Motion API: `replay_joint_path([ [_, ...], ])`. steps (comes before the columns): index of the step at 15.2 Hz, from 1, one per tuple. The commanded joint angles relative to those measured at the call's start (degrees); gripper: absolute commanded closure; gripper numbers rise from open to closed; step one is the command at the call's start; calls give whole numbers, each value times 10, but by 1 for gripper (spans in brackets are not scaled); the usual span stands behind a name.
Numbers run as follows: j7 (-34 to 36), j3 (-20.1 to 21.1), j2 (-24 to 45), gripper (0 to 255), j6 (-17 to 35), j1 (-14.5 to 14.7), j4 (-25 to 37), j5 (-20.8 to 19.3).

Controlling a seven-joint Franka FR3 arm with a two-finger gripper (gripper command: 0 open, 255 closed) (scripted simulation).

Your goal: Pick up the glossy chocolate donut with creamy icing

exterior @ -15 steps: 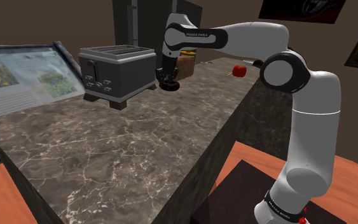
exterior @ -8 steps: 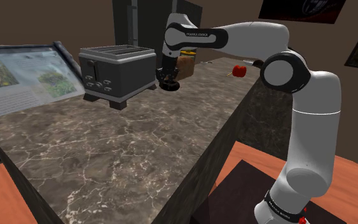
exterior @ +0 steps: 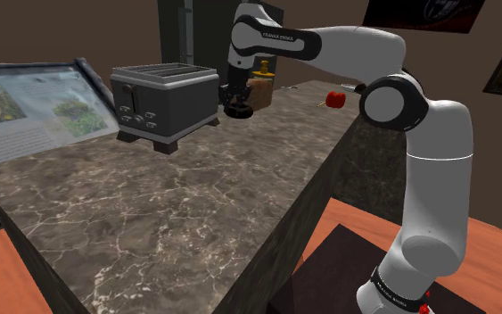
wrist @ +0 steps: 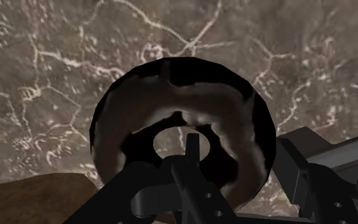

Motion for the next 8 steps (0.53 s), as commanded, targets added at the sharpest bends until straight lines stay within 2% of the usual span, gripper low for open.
replay_joint_path([
  [1,-1,0,7,255,-20,0,27,0],
  [6,-1,0,34,255,-75,2,108,-1],
  [8,-1,0,35,255,-76,2,111,-1],
])
